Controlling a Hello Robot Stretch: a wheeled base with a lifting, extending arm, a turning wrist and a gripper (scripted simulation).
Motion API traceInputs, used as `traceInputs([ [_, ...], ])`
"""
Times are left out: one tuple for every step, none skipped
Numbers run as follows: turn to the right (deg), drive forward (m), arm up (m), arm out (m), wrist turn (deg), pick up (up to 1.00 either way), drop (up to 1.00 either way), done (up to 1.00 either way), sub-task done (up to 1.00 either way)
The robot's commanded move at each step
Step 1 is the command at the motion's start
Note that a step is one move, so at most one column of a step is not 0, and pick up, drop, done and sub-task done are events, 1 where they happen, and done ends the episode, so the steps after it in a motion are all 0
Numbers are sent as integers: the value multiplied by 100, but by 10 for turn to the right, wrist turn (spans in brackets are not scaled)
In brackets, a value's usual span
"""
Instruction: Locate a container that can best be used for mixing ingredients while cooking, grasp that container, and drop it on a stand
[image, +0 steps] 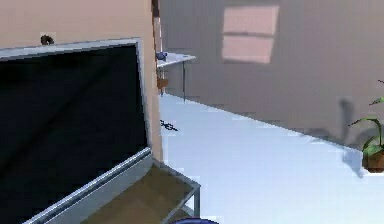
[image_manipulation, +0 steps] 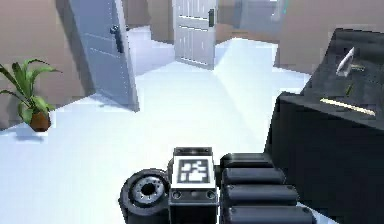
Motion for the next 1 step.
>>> traceInputs([
  [450,0,0,0,0,0,0,0,0],
])
